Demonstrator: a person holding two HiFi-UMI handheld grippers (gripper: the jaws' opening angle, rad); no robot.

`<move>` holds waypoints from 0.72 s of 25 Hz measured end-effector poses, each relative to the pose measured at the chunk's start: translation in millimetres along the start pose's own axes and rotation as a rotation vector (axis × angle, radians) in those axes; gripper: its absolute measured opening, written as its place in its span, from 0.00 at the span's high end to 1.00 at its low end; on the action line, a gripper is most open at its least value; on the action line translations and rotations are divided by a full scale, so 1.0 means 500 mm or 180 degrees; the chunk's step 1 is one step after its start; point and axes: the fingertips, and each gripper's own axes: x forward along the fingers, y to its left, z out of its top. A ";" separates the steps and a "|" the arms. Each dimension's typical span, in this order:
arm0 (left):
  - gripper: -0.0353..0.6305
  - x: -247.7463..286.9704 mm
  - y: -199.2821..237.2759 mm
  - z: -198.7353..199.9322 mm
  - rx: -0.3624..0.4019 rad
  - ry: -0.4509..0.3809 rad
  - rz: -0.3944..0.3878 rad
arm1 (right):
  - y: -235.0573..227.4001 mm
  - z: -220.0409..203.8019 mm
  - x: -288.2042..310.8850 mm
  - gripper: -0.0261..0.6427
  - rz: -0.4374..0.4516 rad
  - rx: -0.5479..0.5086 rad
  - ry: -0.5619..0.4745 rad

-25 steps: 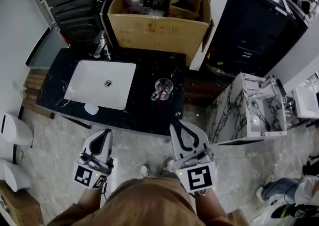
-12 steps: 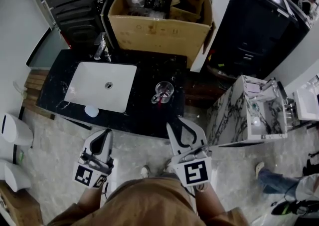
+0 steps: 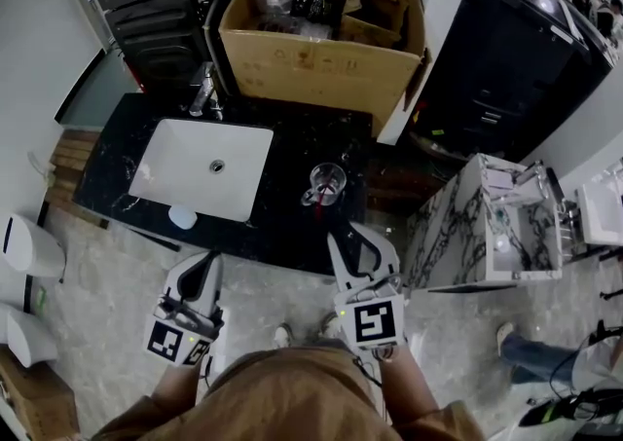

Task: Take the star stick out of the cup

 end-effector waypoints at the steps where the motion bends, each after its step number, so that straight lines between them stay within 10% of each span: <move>1: 0.94 0.000 0.003 0.000 -0.0001 0.0000 0.0009 | 0.000 -0.008 0.004 0.83 -0.0003 -0.0012 0.0028; 18: 0.94 0.016 0.019 -0.011 -0.0006 0.0043 0.0049 | -0.010 -0.073 0.076 0.81 -0.0032 -0.0163 0.0225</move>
